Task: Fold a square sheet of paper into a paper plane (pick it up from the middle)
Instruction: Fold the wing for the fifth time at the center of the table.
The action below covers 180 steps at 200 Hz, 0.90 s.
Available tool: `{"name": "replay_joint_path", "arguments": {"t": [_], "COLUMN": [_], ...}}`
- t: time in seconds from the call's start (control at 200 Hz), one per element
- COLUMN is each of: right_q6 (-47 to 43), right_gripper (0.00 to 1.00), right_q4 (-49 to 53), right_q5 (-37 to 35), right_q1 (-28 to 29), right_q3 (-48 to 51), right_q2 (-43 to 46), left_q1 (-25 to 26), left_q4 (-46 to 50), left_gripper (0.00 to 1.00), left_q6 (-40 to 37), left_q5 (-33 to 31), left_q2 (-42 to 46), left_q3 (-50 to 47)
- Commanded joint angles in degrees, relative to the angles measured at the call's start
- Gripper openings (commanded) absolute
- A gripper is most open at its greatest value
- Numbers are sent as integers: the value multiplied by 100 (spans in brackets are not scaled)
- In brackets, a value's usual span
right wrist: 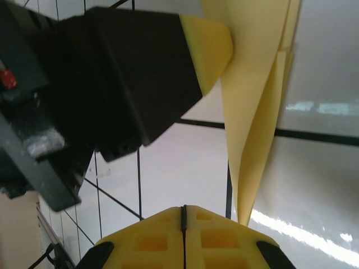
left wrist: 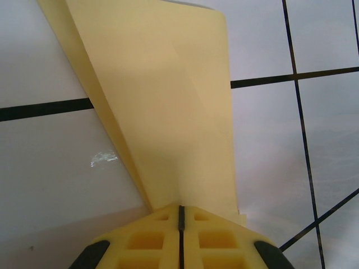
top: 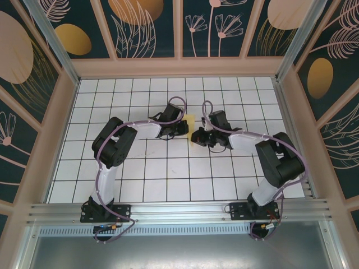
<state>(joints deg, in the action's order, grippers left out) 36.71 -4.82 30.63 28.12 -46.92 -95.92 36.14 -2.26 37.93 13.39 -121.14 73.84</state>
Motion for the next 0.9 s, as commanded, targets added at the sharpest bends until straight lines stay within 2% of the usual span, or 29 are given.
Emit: {"name": "replay_joint_path", "arguments": {"t": [0.0,0.205,0.41,0.695,0.811,0.896], "right_q6": [-55,-194,-226,-160,-116,-70], "right_gripper": [8,8,7,3,1,0], "right_q4": [-43,75,200,209,202,185], "right_q5": [-35,22,-122,-213,-209,-211], "right_q1": [13,25,10,-56,-96,-110], "right_q3": [-279,-450,-200,129,150,165], "right_q2": [-372,-741,-855,-940,-964,-972], "left_q1": [-85,-88,-86,-86,-88,-90], "left_q4": [648,639,656,674,274,-277], "left_gripper": [10,11,13,23,28,29], "left_q6": [-119,-114,-123,-358,-443,-399], "left_q5": [-426,-362,-349,-350,-31,381], "left_q2": [-366,-368,-262,135,478,705], "left_q3": [-39,-28,29,376,208,-139]}}
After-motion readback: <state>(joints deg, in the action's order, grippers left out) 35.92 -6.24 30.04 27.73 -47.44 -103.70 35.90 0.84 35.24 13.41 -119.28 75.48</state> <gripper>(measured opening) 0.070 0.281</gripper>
